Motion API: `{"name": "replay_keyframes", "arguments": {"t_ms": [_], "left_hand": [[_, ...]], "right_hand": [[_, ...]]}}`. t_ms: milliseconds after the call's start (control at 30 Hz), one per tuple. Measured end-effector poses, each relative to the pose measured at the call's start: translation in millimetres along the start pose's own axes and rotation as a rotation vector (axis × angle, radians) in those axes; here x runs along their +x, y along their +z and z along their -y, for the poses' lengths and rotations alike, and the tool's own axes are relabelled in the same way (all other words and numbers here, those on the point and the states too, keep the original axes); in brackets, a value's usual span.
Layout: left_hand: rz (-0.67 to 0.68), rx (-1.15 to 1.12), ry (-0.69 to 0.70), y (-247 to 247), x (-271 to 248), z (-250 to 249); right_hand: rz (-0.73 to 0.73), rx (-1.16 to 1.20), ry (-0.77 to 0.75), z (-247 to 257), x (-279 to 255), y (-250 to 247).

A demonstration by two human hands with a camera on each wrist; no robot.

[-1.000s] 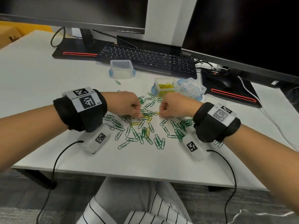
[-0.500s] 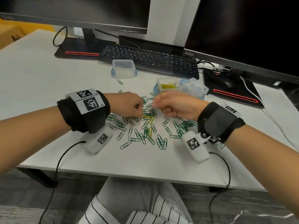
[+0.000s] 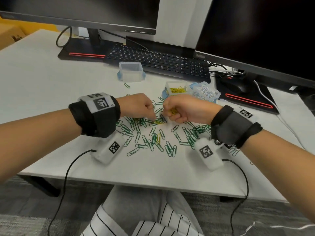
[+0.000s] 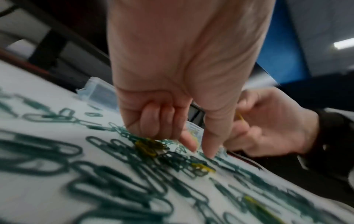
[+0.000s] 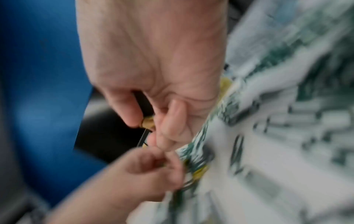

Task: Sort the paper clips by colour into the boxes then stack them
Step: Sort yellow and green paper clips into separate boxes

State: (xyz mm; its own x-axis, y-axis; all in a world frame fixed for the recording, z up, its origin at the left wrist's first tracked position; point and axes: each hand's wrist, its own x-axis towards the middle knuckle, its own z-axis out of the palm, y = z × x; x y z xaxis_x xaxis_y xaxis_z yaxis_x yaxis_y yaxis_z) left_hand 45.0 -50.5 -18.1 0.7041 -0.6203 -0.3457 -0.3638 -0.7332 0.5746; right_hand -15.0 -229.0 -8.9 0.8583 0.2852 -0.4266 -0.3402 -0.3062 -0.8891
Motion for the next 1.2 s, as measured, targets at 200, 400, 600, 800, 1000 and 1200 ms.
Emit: {"name": "replay_keyframes", "arguments": {"t_ms": [200, 400, 600, 800, 1000, 1200], "left_hand": [[-0.015, 0.307, 0.119, 6.8, 3.4, -13.4], [0.034, 0.33, 0.123, -1.9, 5.9, -9.7], [0.02, 0.023, 0.142, -23.7, 1.2, 2.8], [0.058, -0.878, 0.036, -43.2, -3.7, -9.8], [-0.031, -1.168, 0.165, -45.7, -8.8, -58.0], [-0.486, -0.815, 0.282, -22.4, 6.0, -73.3]], "right_hand": [[0.068, -0.237, -0.013, 4.8, -17.8, 12.5], [-0.064, -0.967, -0.151, -1.6, -15.4, 34.7], [0.02, -1.126, -0.1, 0.2, -8.7, 21.4], [0.104, 0.602, 0.024, 0.6, -3.5, -6.5], [0.085, 0.955, 0.144, 13.2, 22.3, 9.7], [-0.017, 1.24, 0.067, 35.6, 26.6, 17.3]]}}
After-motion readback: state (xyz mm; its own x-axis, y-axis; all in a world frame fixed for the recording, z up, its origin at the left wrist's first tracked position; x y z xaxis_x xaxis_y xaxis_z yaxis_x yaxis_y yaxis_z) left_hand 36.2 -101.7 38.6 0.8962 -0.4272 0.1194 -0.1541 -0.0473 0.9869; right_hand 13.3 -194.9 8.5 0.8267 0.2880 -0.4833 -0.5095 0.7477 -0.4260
